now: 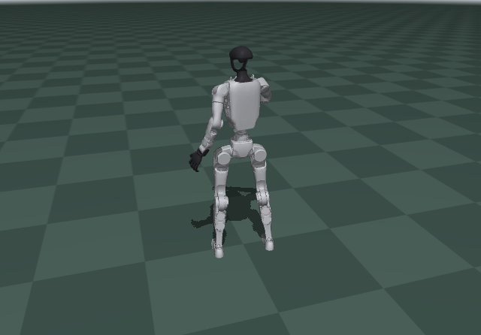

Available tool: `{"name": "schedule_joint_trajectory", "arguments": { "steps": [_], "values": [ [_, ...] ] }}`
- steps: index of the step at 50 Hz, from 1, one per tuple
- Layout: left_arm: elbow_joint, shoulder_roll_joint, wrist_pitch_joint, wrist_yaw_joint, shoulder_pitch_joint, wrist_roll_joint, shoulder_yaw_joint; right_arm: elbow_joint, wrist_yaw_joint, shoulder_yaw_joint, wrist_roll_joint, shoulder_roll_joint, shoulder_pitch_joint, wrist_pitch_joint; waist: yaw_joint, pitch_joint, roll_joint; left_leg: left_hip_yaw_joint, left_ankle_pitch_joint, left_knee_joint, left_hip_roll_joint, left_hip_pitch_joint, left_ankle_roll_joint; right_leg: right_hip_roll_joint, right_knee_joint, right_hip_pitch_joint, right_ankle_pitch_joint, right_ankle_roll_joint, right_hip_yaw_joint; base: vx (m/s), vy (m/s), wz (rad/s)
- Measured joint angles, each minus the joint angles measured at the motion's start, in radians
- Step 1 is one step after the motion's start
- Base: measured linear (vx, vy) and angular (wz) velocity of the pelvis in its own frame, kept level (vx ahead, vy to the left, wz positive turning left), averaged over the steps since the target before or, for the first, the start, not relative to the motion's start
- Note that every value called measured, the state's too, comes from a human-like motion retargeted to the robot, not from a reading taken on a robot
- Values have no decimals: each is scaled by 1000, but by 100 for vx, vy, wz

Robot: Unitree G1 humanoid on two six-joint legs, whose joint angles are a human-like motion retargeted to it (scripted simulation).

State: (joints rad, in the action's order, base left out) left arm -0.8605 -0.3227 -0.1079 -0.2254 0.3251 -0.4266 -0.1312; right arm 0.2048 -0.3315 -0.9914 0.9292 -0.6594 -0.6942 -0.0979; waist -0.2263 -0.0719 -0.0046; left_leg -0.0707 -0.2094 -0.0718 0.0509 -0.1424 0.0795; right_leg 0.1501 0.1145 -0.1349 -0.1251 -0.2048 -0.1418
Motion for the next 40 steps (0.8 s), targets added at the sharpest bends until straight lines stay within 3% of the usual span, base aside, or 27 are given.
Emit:
{"name": "schedule_joint_trajectory", "arguments": {
  "steps": [11,20,32,38,40],
  "values": [
    [-49,16,16,32,-30,23,18,251,139,-1,-26,148,104,13,-5,-2,-16,1,3,-1,1,6,-2,0,13,13,-5,5,5,0,0,0],
    [-15,11,11,14,-25,10,24,137,30,120,-141,77,179,20,3,-5,-25,0,5,0,-2,5,-5,2,13,12,-8,1,6,0,0,0],
    [-14,18,44,-41,-12,-24,22,-280,-149,585,-899,2,367,-30,31,-11,-28,7,4,-3,-5,13,-2,4,5,19,-6,-7,16,0,0,0],
    [-5,17,57,-30,-13,-43,8,-366,-189,749,-1119,-1,307,-59,42,-14,-26,17,1,-7,-2,21,5,1,7,33,-3,-8,28,0,0,0],
    [-6,15,70,38,-17,-39,-1,-376,40,780,-1293,-9,244,-109,44,-15,-24,20,0,-12,-1,26,7,-1,13,40,-5,-6,33,0,0,0]
  ]
}}
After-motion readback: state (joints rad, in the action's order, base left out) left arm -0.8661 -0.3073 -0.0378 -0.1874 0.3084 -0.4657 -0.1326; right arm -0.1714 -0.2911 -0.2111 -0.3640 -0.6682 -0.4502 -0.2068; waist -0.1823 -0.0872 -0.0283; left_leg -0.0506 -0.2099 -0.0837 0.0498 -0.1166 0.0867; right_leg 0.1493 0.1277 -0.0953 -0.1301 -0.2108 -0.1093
